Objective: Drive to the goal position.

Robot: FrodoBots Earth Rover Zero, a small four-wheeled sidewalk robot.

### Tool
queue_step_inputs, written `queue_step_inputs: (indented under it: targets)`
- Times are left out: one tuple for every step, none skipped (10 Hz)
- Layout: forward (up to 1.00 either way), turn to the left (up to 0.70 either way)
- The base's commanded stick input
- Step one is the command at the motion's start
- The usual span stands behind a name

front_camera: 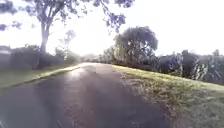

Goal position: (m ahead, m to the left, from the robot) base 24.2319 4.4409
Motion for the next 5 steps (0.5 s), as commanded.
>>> queue_step_inputs:
  targets:
    - [1.00,0.00]
    - [1.00,0.00]
    - [1.00,0.00]
    - [1.00,0.00]
    - [1.00,0.00]
